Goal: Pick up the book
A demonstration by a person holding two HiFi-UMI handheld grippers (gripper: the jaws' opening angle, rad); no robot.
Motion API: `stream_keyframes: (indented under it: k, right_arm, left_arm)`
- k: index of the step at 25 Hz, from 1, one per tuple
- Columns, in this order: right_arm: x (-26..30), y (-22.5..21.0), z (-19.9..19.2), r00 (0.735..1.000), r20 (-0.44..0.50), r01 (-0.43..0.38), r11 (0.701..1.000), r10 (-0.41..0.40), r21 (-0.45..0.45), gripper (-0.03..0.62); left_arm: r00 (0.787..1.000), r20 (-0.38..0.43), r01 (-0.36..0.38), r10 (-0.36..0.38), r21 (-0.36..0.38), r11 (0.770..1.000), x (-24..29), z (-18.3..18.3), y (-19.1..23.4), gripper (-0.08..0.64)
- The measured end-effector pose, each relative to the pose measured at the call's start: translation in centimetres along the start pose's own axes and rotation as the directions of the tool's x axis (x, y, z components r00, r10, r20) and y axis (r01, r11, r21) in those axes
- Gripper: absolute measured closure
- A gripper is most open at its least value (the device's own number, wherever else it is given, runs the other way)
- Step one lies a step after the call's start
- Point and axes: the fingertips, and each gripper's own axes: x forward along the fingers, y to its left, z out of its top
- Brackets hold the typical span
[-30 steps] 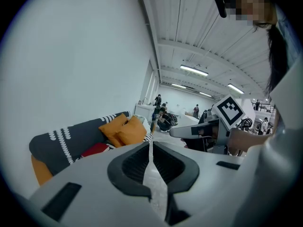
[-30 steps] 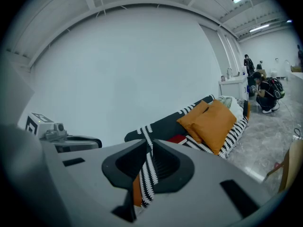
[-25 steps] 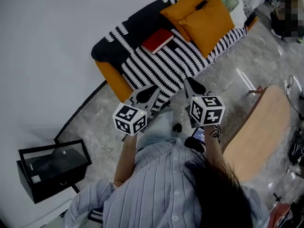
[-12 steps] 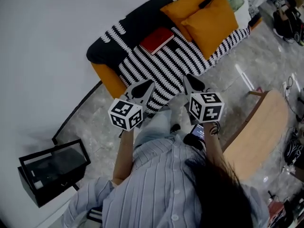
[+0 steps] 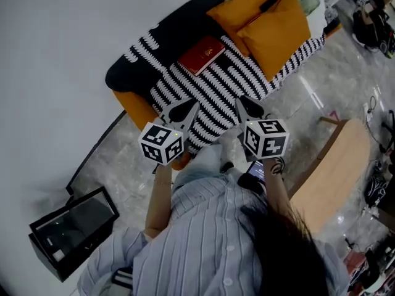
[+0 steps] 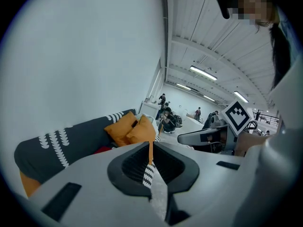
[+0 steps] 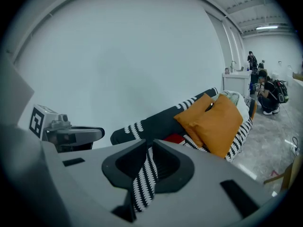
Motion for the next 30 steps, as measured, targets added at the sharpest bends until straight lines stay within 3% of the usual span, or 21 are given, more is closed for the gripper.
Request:
stream_keyframes:
  k: [12,19,30]
  right_arm:
    - [6.3,1.5,1.8,0.998,-0.053,0.041,0.999,-0.041,0.0,0.541]
    - [7.8,1.2,2.2,0.996,-0.065,0.064,0.998,-0.062,0.023,0.541]
    - [12.5,-1.3,3.2,0.995,-0.103,0.01,0.999,-0.006,0.041,0.541]
  left_arm:
    - [0.998,-0.015,0.06,-0.061,-0.006,0.998,2.4,1.8,6.6,0.546]
    - [0.997,-0.026,0.075,-0.076,-0.019,0.997,3.0,1.8,8.2,0.546]
    - [0.998,-0.065,0.006,-0.011,-0.077,0.997,4.6,0.2,12.2,0.546]
